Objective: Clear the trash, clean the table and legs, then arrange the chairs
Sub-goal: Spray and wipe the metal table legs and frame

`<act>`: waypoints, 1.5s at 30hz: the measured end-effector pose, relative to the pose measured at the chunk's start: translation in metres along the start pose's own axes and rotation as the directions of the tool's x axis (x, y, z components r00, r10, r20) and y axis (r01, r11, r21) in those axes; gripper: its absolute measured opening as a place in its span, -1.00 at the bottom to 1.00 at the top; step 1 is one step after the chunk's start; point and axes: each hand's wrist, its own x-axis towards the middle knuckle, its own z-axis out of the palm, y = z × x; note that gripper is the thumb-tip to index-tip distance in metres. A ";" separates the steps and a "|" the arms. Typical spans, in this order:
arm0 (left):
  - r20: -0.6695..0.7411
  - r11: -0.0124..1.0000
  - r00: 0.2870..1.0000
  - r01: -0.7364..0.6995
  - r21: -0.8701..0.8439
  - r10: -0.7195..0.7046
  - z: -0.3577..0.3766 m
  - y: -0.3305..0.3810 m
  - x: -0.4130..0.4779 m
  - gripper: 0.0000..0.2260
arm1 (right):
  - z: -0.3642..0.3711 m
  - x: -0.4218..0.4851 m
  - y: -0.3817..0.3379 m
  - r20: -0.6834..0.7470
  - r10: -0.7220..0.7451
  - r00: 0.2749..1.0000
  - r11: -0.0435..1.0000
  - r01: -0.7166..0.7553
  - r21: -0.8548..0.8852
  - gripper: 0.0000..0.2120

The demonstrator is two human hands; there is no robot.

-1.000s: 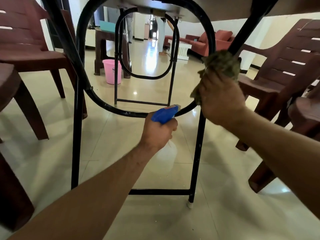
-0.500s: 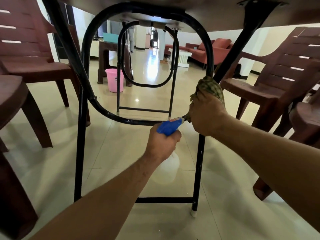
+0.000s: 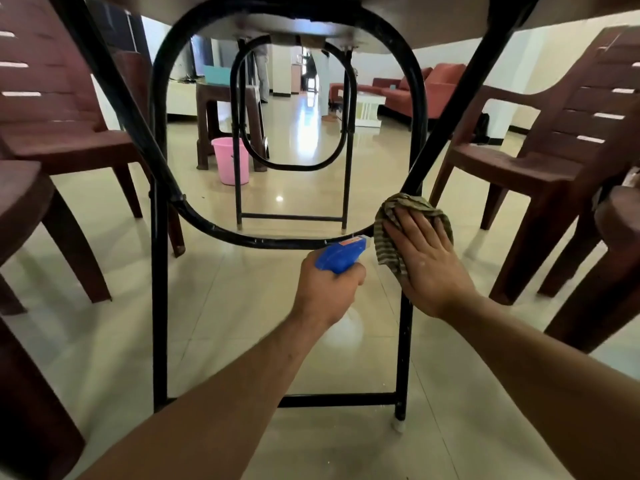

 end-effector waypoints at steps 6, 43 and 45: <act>0.023 1.000 1.000 0.007 0.008 -0.007 -0.001 -0.005 -0.001 -0.83 | 0.045 -0.045 -0.018 -0.061 0.110 0.992 0.922 -0.079 0.378 -0.42; 0.044 0.997 0.998 0.050 0.056 -0.052 0.010 -0.038 0.001 -0.92 | 0.019 0.047 -0.049 -0.045 0.678 0.733 0.496 -0.412 0.764 -0.50; 0.053 0.996 0.997 0.051 0.069 -0.055 0.017 -0.041 -0.002 -0.89 | 0.051 0.015 -0.053 -0.124 0.621 0.774 0.664 -0.437 0.607 -0.34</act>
